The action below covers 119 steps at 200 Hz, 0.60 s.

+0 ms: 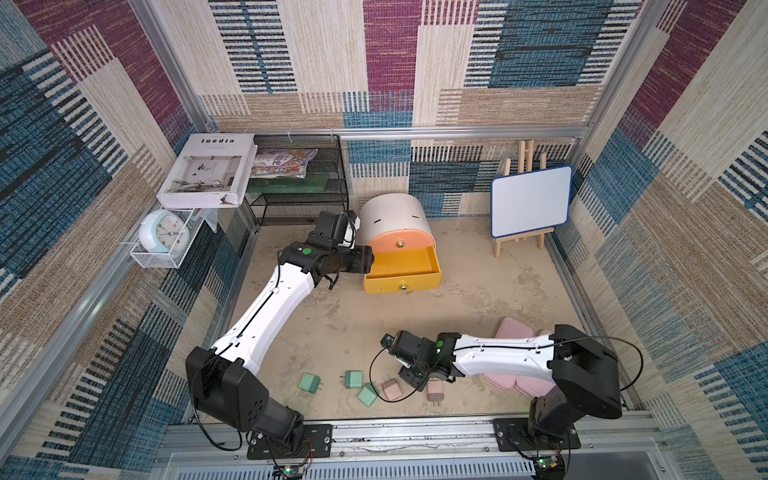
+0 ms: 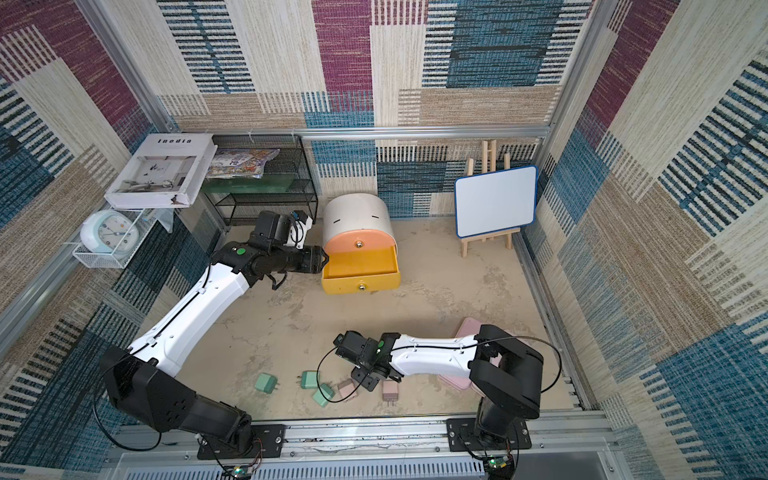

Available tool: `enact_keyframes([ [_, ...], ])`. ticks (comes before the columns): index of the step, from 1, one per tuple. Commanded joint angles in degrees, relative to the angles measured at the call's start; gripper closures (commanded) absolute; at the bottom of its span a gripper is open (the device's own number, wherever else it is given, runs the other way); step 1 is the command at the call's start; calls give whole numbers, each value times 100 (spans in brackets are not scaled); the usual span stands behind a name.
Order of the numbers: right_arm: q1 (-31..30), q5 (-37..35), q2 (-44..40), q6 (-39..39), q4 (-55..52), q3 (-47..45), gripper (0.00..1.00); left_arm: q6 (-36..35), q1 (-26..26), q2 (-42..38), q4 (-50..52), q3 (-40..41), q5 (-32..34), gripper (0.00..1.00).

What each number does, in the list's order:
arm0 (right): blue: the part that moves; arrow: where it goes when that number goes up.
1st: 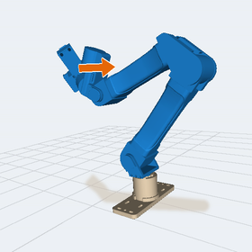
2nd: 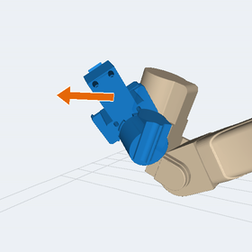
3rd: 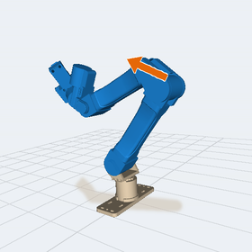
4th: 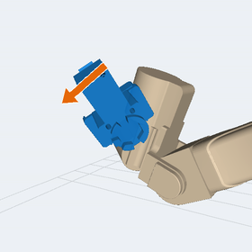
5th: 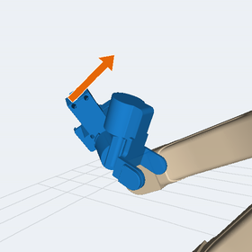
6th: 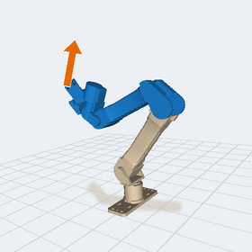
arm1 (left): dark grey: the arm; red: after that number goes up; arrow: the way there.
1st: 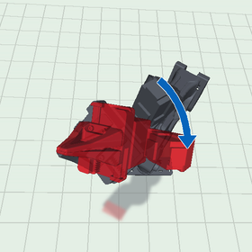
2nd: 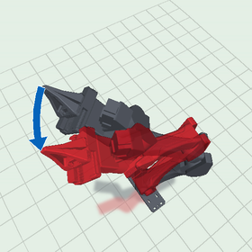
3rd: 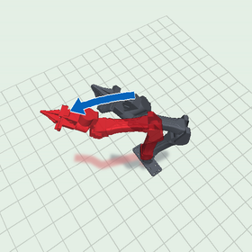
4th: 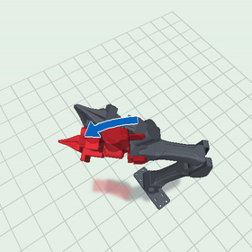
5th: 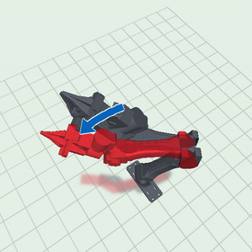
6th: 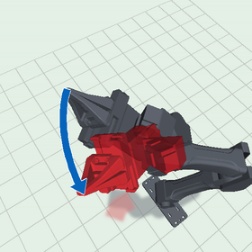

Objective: Place the plugs into the drawer by color
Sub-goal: Pick up the plug from the center of the board, then place the plug in the drawer.

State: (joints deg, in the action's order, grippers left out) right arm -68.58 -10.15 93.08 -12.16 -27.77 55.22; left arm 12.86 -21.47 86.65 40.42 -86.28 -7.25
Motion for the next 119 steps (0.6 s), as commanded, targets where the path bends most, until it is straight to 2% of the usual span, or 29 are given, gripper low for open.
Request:
enact_keyframes([
  [1, 27, -517, -281, -310, -318, 176, 59, 49, -6, 29, -15, -118, 83, 27],
  [23, 249, -925, -831, -565, -582, 390, 60, 15, -6, 69, 27, -204, 83, 26],
  [68, 1238, -742, -1670, -278, -678, 1165, 60, -39, -6, 137, 108, -470, 408, 22],
  [92, 1919, -939, -1597, -363, -564, 1606, 60, -16, -6, 279, 56, -625, 281, 20],
  [119, 2398, -1445, -967, -404, -338, 2180, 60, 53, -6, 434, -96, -624, 97, 19],
])
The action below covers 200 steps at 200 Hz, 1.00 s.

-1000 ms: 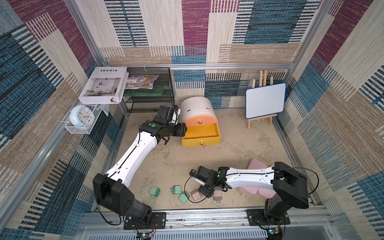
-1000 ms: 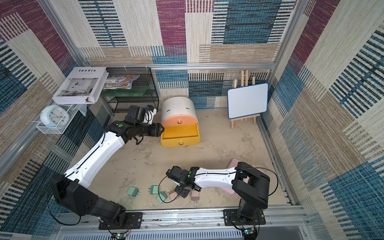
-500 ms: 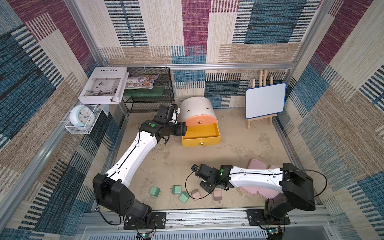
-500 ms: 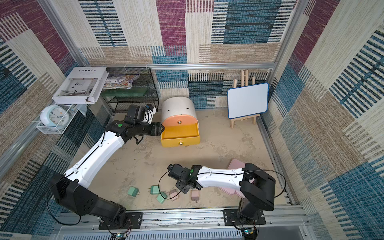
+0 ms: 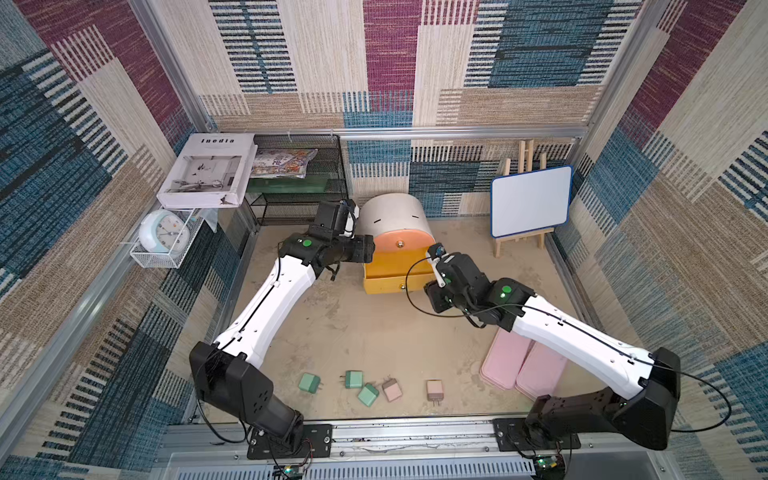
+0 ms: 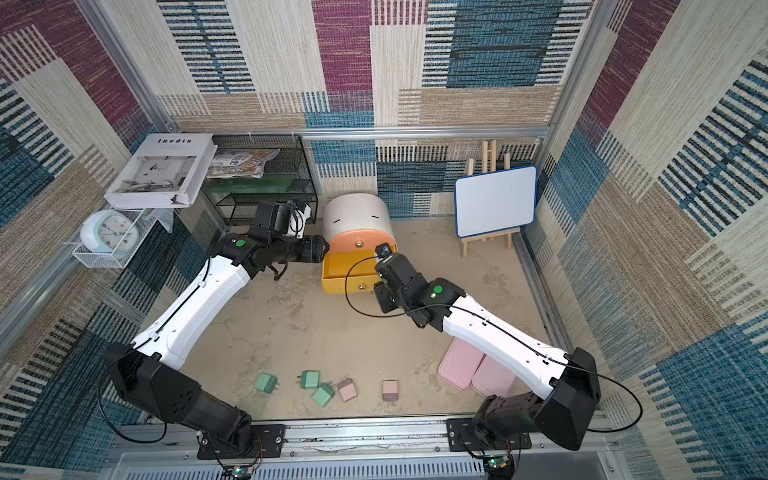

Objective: Place the plugs into the drawer by color
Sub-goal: Place the plug in the drawer.

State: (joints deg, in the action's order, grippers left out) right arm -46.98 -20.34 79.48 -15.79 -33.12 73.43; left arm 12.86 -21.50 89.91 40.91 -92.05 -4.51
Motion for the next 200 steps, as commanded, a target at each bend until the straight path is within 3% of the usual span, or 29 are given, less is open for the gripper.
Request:
enact_keyframes([
  [1, 249, -444, 419, -35, 204, 380, 60, 56, -4, 112, -144, -49, -179, 19],
  [53, 736, -581, 1169, 213, 532, 957, 60, 14, -4, 175, -183, 44, -179, 19],
  [143, 763, -644, 1763, 69, 427, 1374, 60, -3, 5, 39, -286, 332, -269, 19],
  [200, 756, -731, 1843, 46, 394, 1355, 47, 6, 5, -3, -319, 365, -331, 19],
])
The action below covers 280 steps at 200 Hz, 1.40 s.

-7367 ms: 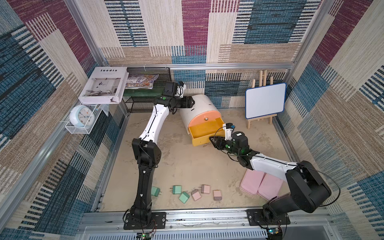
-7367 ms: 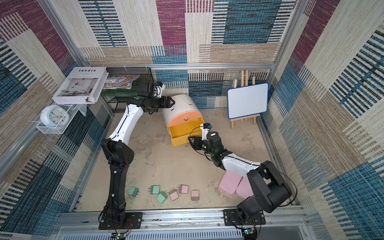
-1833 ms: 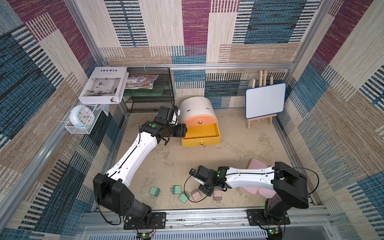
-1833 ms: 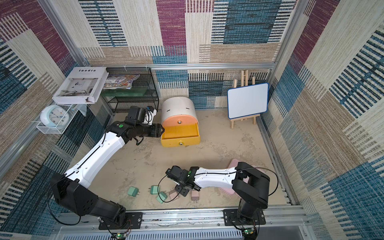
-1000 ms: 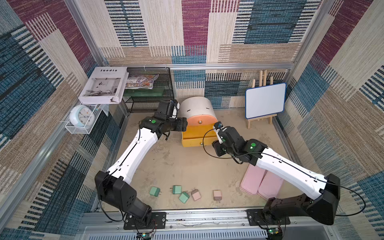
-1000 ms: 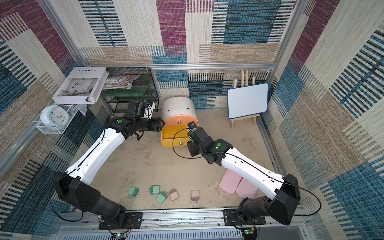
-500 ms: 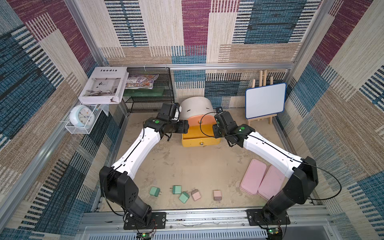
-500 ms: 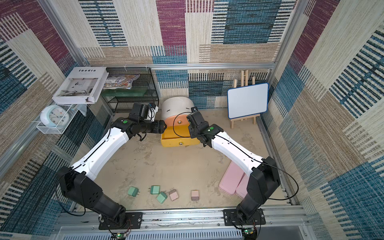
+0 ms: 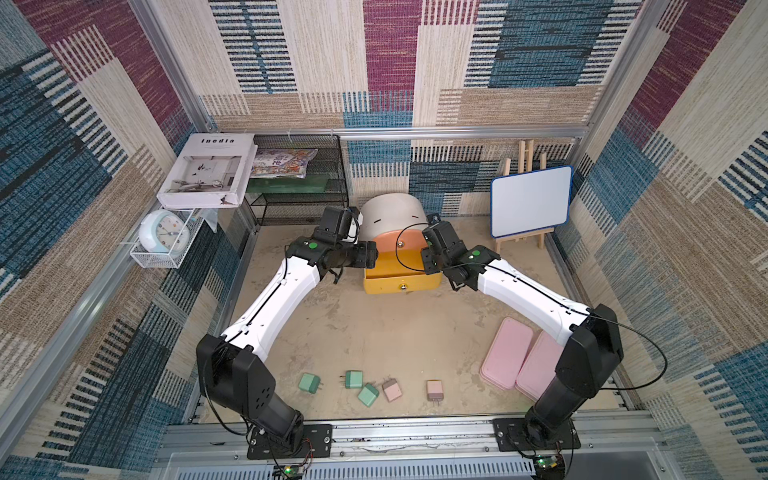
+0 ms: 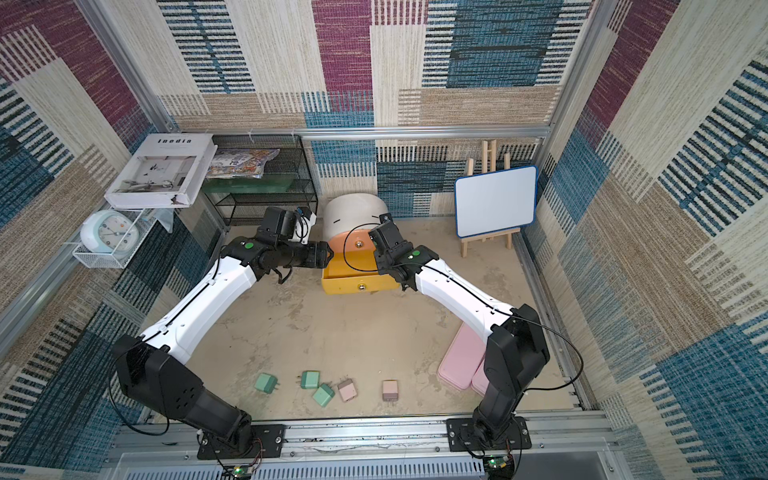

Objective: Place the plugs into the drawer by color
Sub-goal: Place the plug in the drawer, then pick up the plug from the center of the board.

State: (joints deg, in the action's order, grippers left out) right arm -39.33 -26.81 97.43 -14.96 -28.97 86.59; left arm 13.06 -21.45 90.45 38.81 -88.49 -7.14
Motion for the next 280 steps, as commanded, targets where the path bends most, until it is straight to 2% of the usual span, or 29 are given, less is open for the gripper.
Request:
enact_keyframes([
  [1, -7, -86, 48, -35, -21, 37, 47, -18, 1, -60, -105, 8, -69, 19],
  [36, -4, 26, -4, 2, 4, 78, 36, -36, 1, -123, -129, 70, -16, 19],
  [64, -4, 258, -191, 27, 77, 45, 34, -40, 2, -156, -152, 92, 1, 19],
  [76, -4, 769, -391, 197, 223, -110, 34, -40, 5, -175, -156, 113, 12, 19],
  [99, -128, 2495, -940, 832, 719, -819, 34, -18, 9, -160, -164, 141, -15, 19],
  [113, -514, 2848, -1296, 1179, 1046, -1445, 34, -5, 9, -154, -150, 132, -42, 18],
  [139, -1381, 2832, -1479, 1339, 1163, -2243, 34, 4, 10, -156, -148, 128, -43, 19],
  [192, -2694, 2650, -1090, 629, 1509, -3025, 34, 12, 10, -187, -131, 131, 1, 19],
  [239, -3304, 2523, -399, 227, 1598, -3156, 29, 34, 10, -173, -131, 132, 20, 19],
  [280, -3480, 2198, -10, 48, 1421, -3213, 25, 65, 10, -160, -133, 134, -67, 18],
])
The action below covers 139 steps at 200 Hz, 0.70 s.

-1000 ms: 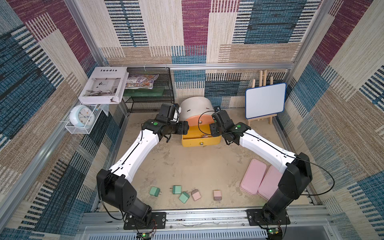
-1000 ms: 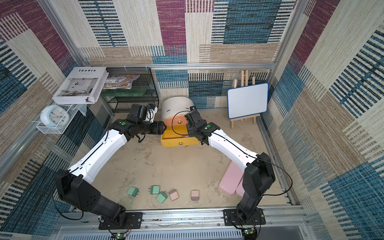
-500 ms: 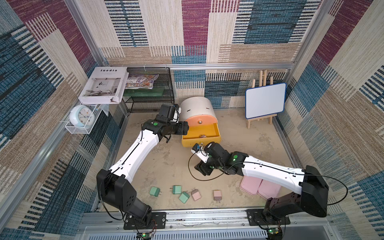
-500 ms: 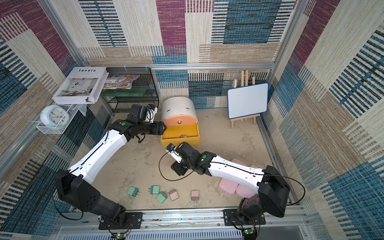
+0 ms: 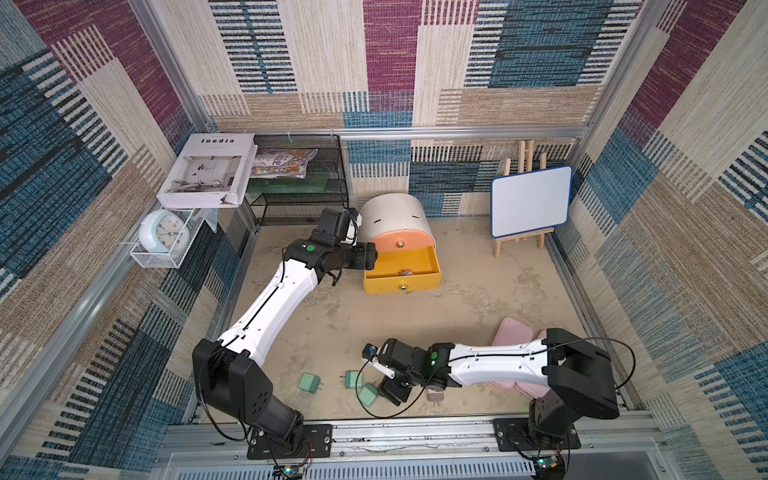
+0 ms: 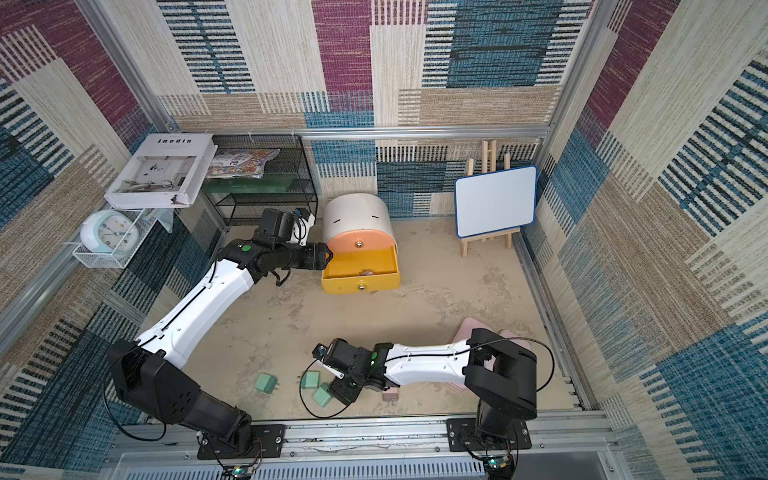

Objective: Place the plugs into the drawer by color
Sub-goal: Pick up the plug from the center of the board.

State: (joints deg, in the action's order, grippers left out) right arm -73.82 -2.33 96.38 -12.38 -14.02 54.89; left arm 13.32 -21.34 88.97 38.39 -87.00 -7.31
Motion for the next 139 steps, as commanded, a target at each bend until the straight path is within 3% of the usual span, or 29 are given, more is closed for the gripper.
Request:
enact_keyframes([
  [1, -34, -255, 93, -216, -74, -51, 25, 39, -1, -11, -89, -12, -51, 18],
  [37, -43, -344, 125, -339, -90, -154, 25, 39, -1, -46, -88, -11, -69, 19],
  [71, -36, -426, 158, -431, -130, -189, 32, 39, -1, -55, -103, -5, -69, 19],
  [109, -44, -564, 136, -502, -160, -196, 49, 39, -1, -56, -106, -9, -77, 19],
  [139, -44, -775, 114, -530, -356, -84, 57, 39, -1, -47, -106, -32, -43, 18],
])
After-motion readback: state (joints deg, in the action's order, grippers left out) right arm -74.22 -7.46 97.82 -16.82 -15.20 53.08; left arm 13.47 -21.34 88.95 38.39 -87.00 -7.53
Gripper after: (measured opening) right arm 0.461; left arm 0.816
